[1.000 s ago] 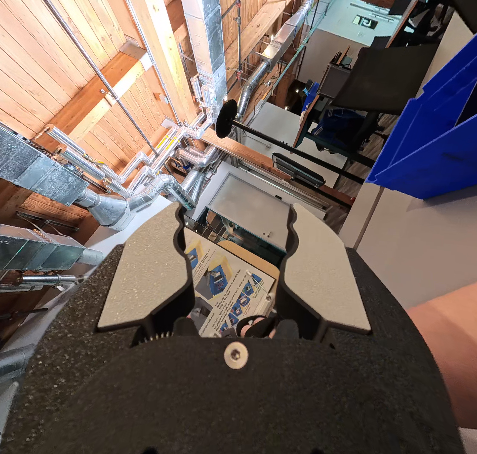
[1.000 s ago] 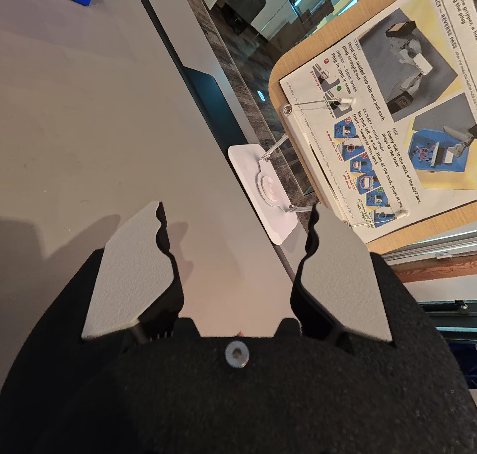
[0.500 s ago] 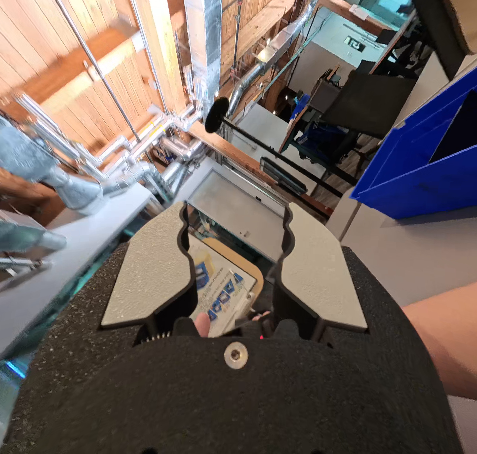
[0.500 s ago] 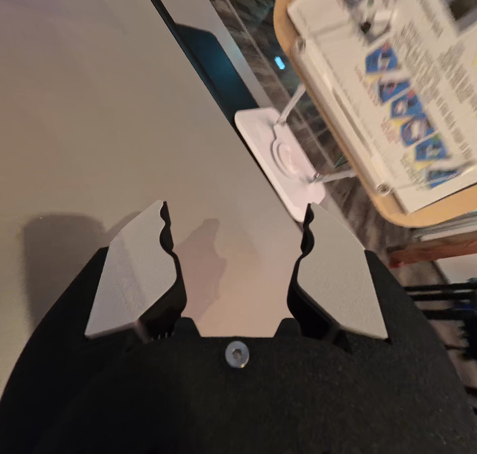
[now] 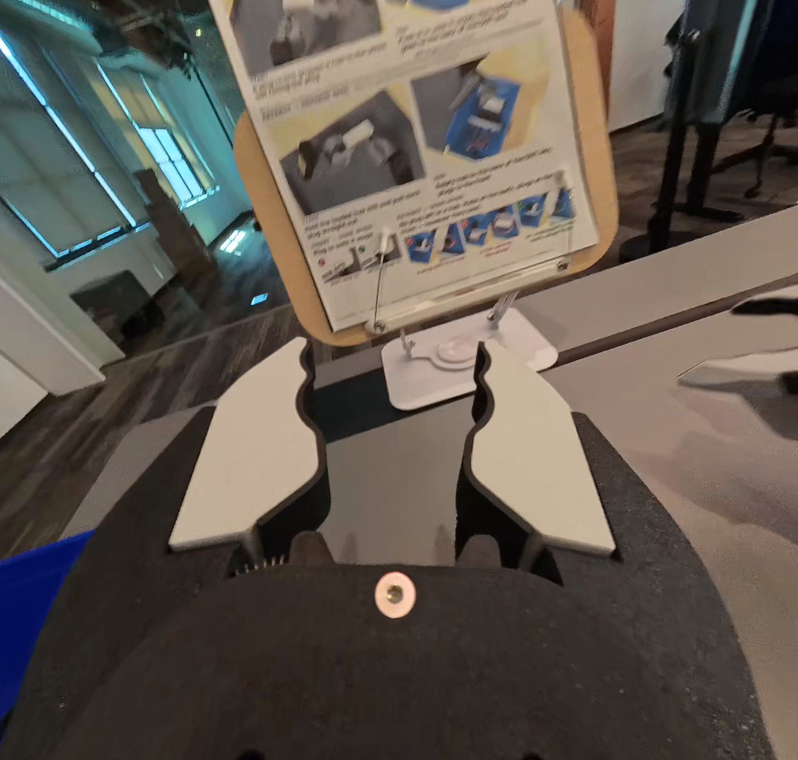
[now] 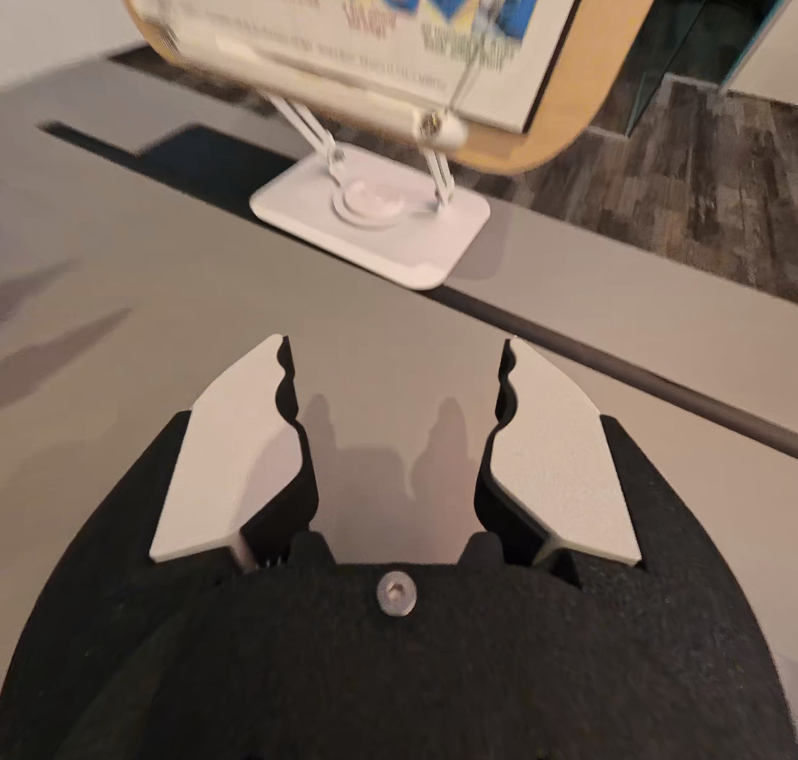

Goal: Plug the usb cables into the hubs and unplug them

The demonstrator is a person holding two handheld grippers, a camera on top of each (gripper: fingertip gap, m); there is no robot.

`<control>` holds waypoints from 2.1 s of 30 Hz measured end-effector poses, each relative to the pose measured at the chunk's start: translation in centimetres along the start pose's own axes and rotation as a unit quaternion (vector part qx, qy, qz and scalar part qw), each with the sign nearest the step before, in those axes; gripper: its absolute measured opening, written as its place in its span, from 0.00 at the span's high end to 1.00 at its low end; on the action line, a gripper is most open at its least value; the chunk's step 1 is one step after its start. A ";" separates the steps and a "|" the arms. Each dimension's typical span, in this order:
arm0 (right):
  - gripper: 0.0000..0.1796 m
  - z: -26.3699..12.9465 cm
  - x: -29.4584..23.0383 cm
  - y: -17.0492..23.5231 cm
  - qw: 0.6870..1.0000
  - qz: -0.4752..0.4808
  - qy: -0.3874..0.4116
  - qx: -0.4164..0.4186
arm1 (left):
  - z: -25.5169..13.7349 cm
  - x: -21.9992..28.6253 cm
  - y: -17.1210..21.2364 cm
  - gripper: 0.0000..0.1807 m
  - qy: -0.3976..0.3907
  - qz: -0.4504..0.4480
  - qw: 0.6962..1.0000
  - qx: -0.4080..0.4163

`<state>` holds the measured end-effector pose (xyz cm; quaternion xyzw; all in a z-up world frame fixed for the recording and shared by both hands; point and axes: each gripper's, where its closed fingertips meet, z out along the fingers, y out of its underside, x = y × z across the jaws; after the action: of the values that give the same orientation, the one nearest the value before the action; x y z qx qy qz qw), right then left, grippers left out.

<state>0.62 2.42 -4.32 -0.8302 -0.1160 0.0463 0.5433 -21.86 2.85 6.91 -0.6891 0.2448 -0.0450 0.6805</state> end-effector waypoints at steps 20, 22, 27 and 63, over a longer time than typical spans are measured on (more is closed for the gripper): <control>0.74 -4.2 -8.2 -5.4 0.986 -0.128 -0.090 0.060 | -5.7 -8.8 4.0 0.81 0.121 0.031 0.974 -0.190; 0.74 -4.0 -7.6 -5.3 0.986 -0.129 -0.087 0.052 | -7.0 -14.4 7.0 0.82 0.081 0.056 0.958 -0.268; 0.73 -3.4 -5.9 -4.8 0.989 -0.129 -0.069 0.036 | -10.2 -23.7 15.2 0.86 0.047 -0.012 0.901 -0.431; 0.70 -2.9 -4.5 -3.8 0.986 -0.161 -0.037 0.010 | -11.1 -21.9 27.1 0.91 0.033 -0.211 0.757 -0.618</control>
<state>-3.71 0.18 0.08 -0.7930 -0.2678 -0.0103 0.5472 -52.94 2.71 -12.44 -0.9922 0.0897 -0.0493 0.0719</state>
